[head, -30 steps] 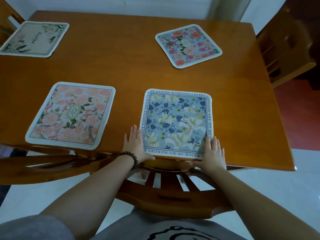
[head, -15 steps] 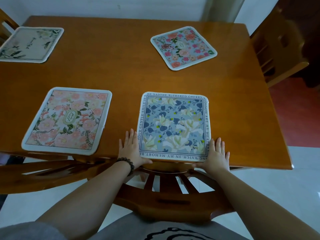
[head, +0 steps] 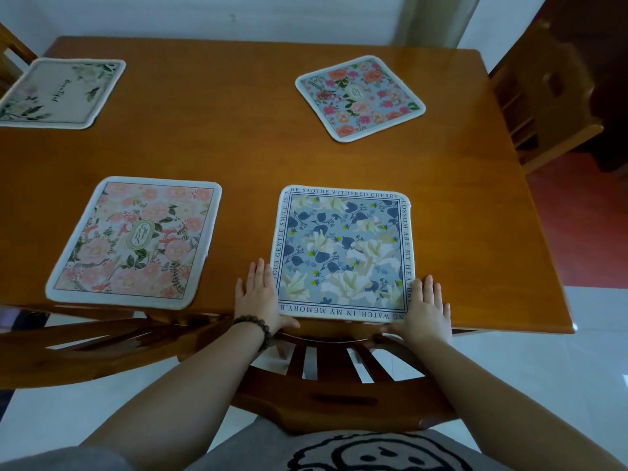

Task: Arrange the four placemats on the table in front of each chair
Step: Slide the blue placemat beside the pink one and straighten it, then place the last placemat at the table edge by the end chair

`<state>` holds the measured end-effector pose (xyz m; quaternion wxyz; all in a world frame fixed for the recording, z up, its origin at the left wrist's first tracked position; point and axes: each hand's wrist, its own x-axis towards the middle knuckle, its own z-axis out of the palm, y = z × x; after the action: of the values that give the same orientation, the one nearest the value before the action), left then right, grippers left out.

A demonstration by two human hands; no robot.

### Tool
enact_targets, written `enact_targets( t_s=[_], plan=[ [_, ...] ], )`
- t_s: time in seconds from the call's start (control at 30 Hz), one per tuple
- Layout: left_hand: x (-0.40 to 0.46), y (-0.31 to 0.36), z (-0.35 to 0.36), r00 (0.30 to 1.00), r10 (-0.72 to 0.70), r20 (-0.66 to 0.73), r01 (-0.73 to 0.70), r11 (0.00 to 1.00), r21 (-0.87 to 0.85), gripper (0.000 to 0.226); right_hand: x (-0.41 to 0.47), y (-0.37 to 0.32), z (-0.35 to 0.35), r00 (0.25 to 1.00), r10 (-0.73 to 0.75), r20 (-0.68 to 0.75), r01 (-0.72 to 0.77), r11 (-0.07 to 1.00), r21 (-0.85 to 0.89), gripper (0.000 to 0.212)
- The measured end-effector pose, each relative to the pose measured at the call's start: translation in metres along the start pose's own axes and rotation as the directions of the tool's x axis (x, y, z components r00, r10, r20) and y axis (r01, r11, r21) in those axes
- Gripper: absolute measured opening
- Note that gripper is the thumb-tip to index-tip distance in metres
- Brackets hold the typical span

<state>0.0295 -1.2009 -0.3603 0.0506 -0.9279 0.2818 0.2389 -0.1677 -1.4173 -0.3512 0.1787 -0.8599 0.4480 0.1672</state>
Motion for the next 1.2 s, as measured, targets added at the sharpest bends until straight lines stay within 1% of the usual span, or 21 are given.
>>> enact_targets(
  t_s=[0.1,0.2,0.23,0.3,0.37,0.4,0.47,0.57,0.73,0.97,1.03,1.13,1.2],
  plan=[
    [-0.002,0.001,-0.005,0.999,0.008,0.047,-0.009,0.999,0.031,0.15,-0.001,0.001,-0.003,1.0,-0.005,0.024,0.005,1.0,-0.029,0.136],
    [-0.004,0.002,-0.012,0.998,0.02,0.058,-0.019,1.0,-0.008,0.149,0.0,0.004,-0.005,0.998,-0.01,0.061,0.011,1.0,-0.014,0.142],
    [-0.005,0.003,-0.014,0.999,0.027,0.038,-0.026,0.999,-0.027,0.143,0.0,0.005,-0.006,0.997,-0.006,0.074,0.005,1.0,0.012,0.143],
    [-0.006,0.007,-0.019,0.998,0.056,-0.024,-0.057,0.997,-0.058,0.12,0.002,0.006,-0.008,0.996,0.005,0.095,-0.013,0.997,0.081,0.139],
    [-0.006,0.014,-0.025,0.993,0.083,-0.088,-0.091,0.992,-0.085,0.097,0.004,0.008,-0.01,0.996,0.012,0.09,-0.025,0.99,0.14,0.127],
    [-0.005,0.019,-0.028,0.988,0.097,-0.117,-0.107,0.99,-0.09,0.088,0.005,0.009,-0.012,0.997,0.013,0.078,-0.025,0.988,0.15,0.119],
    [-0.004,0.031,-0.033,0.978,0.134,-0.158,-0.15,0.985,-0.091,0.079,0.005,0.012,-0.016,0.999,0.018,0.037,-0.024,0.988,0.154,0.103],
    [0.002,0.052,-0.04,0.964,0.215,-0.156,-0.229,0.97,-0.083,0.079,0.003,0.02,-0.024,0.997,0.064,-0.041,-0.055,0.98,0.192,0.084],
    [0.012,0.097,-0.052,0.931,0.353,-0.098,-0.359,0.931,-0.059,0.079,-0.006,0.04,-0.046,0.978,0.166,-0.124,-0.135,0.966,0.222,0.069],
    [0.006,0.184,-0.065,0.863,0.48,-0.158,-0.488,0.873,-0.012,0.077,-0.022,0.106,-0.086,0.938,0.25,-0.241,-0.17,0.936,0.309,0.065],
    [0.003,0.213,-0.065,0.847,0.501,-0.181,-0.509,0.861,0.002,0.078,-0.021,0.132,-0.094,0.933,0.26,-0.251,-0.173,0.931,0.321,0.065],
    [-0.001,0.257,-0.06,0.839,0.506,-0.201,-0.515,0.857,0.012,0.078,-0.013,0.173,-0.104,0.936,0.253,-0.246,-0.16,0.926,0.343,0.064],
    [-0.003,0.289,-0.056,0.845,0.497,-0.196,-0.506,0.862,0.005,0.079,-0.003,0.204,-0.109,0.945,0.219,-0.243,-0.123,0.926,0.357,0.063]
  ],
)
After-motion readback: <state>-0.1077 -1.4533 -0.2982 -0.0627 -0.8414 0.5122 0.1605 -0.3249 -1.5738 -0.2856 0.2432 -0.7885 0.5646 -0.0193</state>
